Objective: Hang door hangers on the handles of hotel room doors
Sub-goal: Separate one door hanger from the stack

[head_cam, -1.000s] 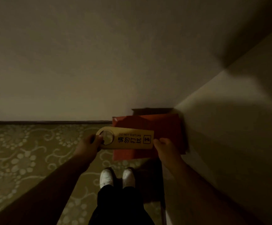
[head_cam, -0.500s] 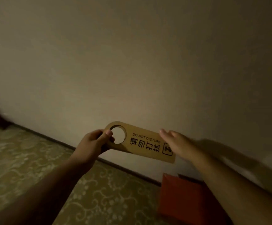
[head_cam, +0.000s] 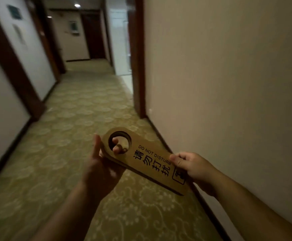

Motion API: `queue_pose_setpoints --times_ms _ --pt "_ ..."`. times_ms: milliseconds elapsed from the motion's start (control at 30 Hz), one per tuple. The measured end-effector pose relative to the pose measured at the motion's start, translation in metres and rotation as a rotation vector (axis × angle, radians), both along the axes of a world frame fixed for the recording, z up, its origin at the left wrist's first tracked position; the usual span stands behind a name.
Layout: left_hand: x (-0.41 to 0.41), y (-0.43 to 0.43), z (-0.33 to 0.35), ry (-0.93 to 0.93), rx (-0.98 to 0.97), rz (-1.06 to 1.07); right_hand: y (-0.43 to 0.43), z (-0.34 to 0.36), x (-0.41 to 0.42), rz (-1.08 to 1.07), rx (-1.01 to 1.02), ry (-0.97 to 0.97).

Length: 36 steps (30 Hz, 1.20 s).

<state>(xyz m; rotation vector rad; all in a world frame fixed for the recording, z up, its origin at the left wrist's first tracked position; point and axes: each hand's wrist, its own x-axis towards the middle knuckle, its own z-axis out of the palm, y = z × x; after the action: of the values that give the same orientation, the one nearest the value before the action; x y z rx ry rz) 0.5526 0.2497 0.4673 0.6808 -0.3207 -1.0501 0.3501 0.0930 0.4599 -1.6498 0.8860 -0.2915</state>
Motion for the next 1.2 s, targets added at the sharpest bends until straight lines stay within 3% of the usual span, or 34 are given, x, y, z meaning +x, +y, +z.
queue_pose_setpoints --times_ms 100,167,333,600,800,867,1000,1200 --pt "0.077 0.088 -0.001 0.045 -0.116 0.004 0.044 -0.006 0.104 0.192 0.031 0.011" --pt "0.118 0.142 -0.007 0.000 -0.098 0.149 0.072 -0.009 0.166 0.327 0.033 0.032" --pt "0.174 0.246 0.000 -0.064 -0.154 0.229 0.145 -0.014 0.299 0.616 0.071 0.030" --pt "0.254 0.331 0.004 0.010 -0.012 0.959 0.255 -0.029 0.483 0.940 -0.004 0.011" --pt "0.313 0.389 0.024 -0.188 -0.092 1.152 0.326 -0.011 0.613 1.231 -0.037 -0.097" --pt "0.324 0.405 0.031 -0.226 -0.074 1.189 0.346 -0.002 0.646 1.308 -0.064 -0.154" --pt "0.345 0.436 0.040 -0.175 -0.045 1.501 0.416 0.010 0.710 1.546 -0.081 -0.182" --pt "0.332 0.496 0.037 -0.159 -0.057 1.807 0.529 0.010 0.718 1.848 -0.134 -0.318"
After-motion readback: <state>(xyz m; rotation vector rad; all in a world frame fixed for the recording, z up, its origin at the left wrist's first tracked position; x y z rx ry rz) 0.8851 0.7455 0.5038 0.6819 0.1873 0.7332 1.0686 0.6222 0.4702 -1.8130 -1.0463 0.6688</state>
